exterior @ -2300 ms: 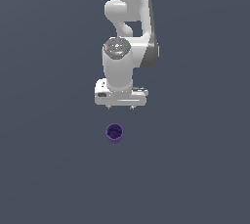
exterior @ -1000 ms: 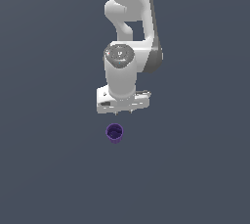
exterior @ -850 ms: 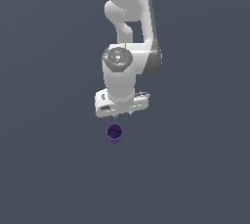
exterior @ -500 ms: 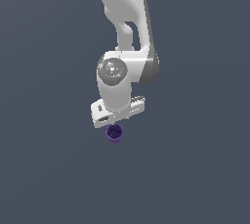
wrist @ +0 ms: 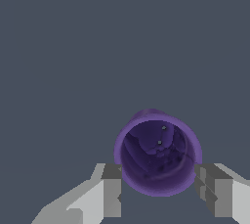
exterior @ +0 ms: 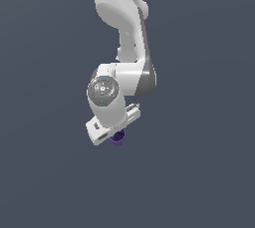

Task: Pick up the object and move it to a goal position.

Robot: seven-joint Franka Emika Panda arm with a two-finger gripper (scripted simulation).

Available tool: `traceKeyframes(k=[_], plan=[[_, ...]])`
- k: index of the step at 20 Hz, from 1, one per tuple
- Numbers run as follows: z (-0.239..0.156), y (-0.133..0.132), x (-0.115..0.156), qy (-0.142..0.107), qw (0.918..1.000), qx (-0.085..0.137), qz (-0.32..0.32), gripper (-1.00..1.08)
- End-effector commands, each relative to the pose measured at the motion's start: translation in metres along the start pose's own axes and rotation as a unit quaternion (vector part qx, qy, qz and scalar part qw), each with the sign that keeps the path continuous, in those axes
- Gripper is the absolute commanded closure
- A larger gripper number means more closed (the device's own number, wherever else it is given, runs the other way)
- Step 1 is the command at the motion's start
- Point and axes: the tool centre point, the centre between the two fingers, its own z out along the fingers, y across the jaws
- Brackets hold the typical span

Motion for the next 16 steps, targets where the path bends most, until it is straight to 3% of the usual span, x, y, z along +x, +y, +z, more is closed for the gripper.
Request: traceKeyframes(k=[1, 16], plan=[[0.003, 0.008, 0.002, -0.002, 0.9995, 0.005, -0.03, -0.2], [0.018, 0.042, 0.006, -0.003, 0.9889, 0.029, -0.146, -0.2]])
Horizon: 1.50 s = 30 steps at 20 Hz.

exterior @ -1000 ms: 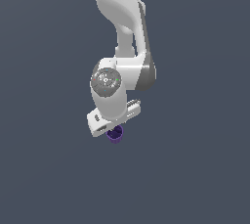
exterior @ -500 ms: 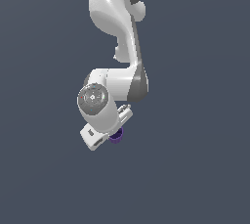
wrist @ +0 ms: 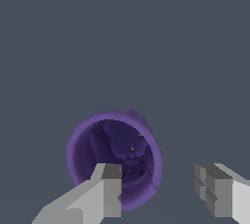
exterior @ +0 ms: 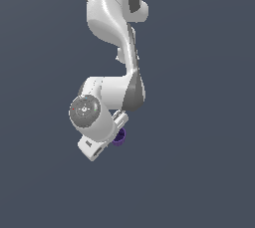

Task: Pick up the object and move it to a goal position.

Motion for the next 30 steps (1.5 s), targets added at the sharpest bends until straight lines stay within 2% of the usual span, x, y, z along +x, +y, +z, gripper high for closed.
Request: traceKeyframes(k=[1, 9, 19, 20, 30], plan=[[0.001, 0.003, -0.001, 0.0, 0.9999, 0.002, -0.011, -0.2], [0.004, 0.005, -0.002, 0.001, 0.9999, 0.003, -0.016, -0.2], [0.032, 0.004, -0.002, 0.001, 0.9998, 0.004, -0.018, -0.2], [0.032, 0.004, -0.002, 0.001, 0.9998, 0.004, -0.018, 1.08], [0.032, 0.004, -0.002, 0.001, 0.9998, 0.004, -0.018, 1.08]])
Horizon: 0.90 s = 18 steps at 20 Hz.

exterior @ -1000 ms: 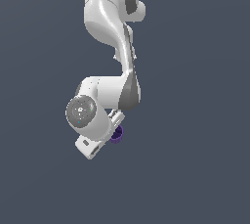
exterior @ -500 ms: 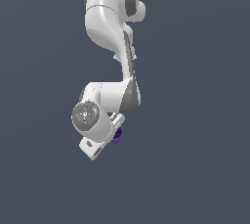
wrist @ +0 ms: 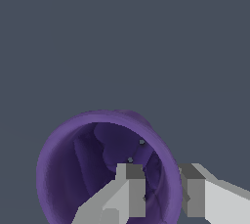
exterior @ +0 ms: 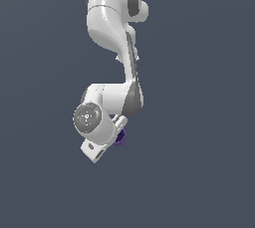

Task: Pick up the object and move it to a goal position.

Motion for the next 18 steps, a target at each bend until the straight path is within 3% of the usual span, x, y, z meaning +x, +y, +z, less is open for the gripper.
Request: traceKeyframes(k=[1, 11, 18], plan=[[0.0, 0.0, 0.0, 0.0, 1.0, 0.0, 0.0, 1.08], [-0.047, 0.01, -0.004, 0.027, 0.9977, -0.029, 0.055, 1.08], [-0.12, 0.018, -0.018, 0.067, 0.9853, -0.075, 0.138, 1.08]])
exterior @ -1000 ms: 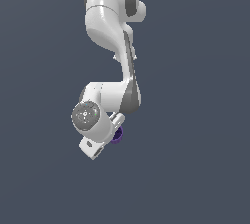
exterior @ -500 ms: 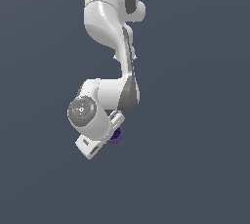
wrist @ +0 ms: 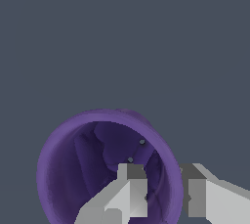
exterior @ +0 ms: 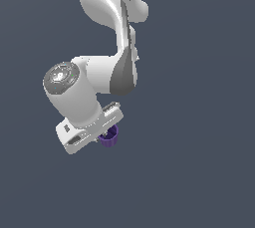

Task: Pick up the object and move it to a goal position.

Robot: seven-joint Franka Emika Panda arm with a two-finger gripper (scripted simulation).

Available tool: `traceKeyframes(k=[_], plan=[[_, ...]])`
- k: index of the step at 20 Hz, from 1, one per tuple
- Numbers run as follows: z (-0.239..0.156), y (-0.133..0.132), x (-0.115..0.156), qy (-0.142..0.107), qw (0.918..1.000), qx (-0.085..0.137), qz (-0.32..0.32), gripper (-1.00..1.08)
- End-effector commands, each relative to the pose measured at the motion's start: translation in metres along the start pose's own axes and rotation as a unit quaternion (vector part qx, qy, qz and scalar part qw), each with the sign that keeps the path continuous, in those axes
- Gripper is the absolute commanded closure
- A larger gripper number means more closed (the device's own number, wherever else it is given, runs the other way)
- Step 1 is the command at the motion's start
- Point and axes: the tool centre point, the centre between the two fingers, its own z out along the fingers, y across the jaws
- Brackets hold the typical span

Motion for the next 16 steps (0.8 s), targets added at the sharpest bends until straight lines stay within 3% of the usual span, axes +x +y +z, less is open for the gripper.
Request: traceKeyframes(k=[1, 8, 16], plan=[[-0.029, 0.006, -0.002, 0.016, 0.9992, -0.018, 0.032, 1.08], [-0.08, 0.014, -0.01, 0.044, 0.9936, -0.051, 0.09, 1.08], [-0.097, 0.015, -0.013, 0.052, 0.9907, -0.062, 0.11, 1.08]])
